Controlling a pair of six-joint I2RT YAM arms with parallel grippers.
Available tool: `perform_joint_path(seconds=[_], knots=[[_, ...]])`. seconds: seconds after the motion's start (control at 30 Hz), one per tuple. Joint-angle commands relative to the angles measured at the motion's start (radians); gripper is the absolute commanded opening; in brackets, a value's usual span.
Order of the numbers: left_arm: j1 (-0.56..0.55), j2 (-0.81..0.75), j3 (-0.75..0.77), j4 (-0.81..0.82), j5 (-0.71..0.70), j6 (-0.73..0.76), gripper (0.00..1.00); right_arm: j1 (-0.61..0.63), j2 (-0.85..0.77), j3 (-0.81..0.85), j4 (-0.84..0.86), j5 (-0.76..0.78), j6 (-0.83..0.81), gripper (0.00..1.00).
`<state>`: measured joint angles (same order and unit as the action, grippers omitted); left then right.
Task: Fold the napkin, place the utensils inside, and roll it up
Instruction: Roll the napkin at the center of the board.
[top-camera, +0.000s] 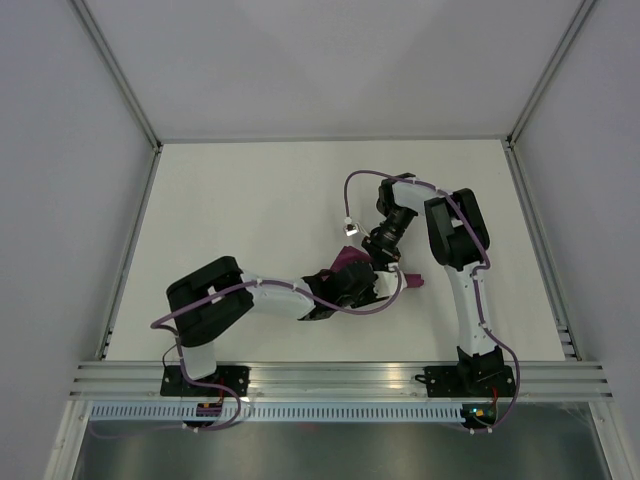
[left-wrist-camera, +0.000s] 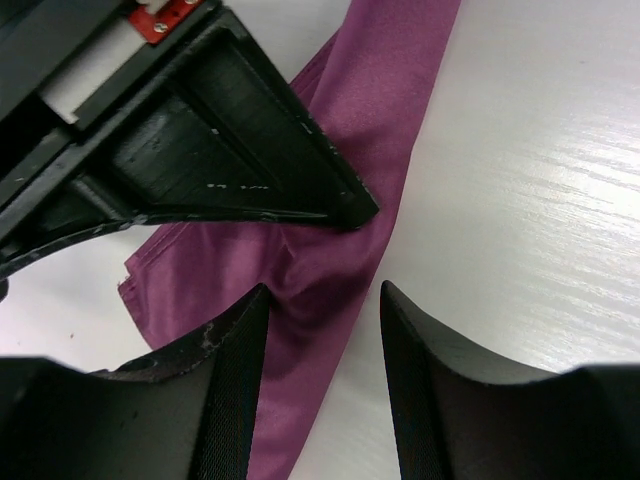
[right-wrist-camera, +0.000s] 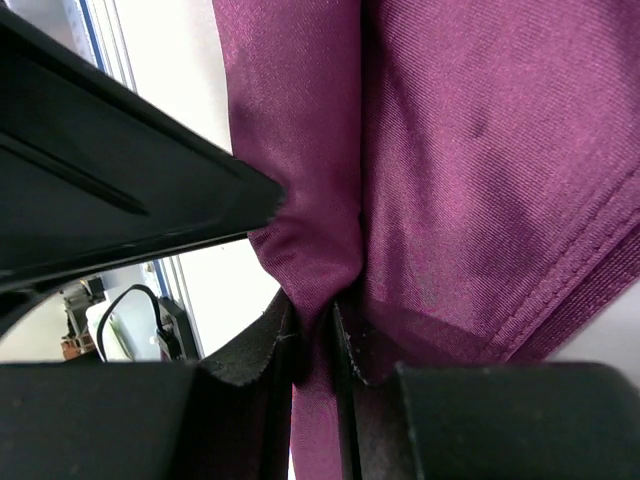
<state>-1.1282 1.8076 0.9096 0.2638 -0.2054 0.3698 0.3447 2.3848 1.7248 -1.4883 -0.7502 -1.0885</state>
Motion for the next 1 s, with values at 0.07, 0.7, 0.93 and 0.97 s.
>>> perform_joint_path(seconds=[0.07,0.7,0.93,0.97], knots=[[-0.008,0.062,0.046,0.018,0.021,0.070,0.54,0.002,0.071,0.027,0.099,0.057,-0.065,0.17],[0.028,0.200,0.055,-0.037,0.159,0.020,0.06,-0.001,0.093,0.068,0.062,0.054,-0.074,0.24],[0.051,0.206,0.068,-0.092,0.254,-0.002,0.02,-0.009,0.018,0.071,0.068,0.019,-0.050,0.56],[0.054,0.206,0.071,-0.098,0.265,-0.006,0.02,-0.012,0.004,0.073,0.074,0.014,-0.030,0.58]])
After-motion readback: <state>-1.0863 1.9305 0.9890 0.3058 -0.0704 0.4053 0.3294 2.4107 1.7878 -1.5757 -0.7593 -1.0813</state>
